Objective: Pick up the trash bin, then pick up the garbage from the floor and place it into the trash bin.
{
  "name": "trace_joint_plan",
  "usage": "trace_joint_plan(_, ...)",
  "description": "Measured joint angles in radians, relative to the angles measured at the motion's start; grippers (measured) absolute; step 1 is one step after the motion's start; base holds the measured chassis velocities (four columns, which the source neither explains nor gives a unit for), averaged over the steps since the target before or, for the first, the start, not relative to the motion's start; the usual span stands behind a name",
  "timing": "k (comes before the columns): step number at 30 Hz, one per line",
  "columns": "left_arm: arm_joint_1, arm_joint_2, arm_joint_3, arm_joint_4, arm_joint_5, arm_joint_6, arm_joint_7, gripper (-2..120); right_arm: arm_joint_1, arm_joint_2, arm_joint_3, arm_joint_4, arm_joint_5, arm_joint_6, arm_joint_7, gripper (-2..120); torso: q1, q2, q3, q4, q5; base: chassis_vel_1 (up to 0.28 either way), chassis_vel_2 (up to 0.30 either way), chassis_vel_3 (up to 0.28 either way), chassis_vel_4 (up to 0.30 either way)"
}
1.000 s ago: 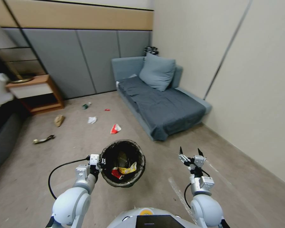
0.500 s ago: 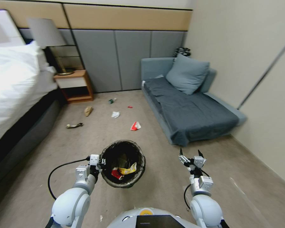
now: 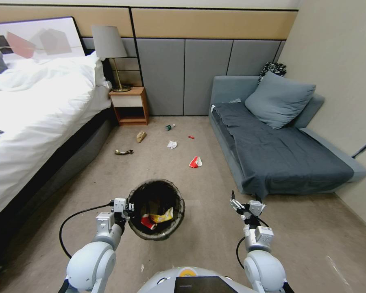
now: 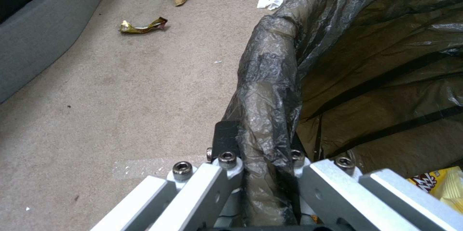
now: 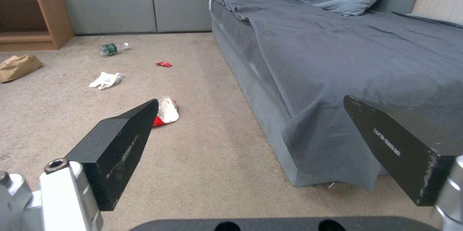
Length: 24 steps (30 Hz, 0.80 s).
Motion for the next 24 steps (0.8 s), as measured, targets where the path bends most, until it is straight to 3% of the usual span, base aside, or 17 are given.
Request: trace_joint_plan(24, 0.016, 0.002, -0.003, -0.019, 0.001, 0.009, 0.002, 1, -0.011, 0.010, 0.004, 0.003, -0.008, -0.004, 0.005, 100, 0.000, 0.000, 0.000, 0.0000, 0.0000, 0.000, 0.000, 0.000, 0.000)
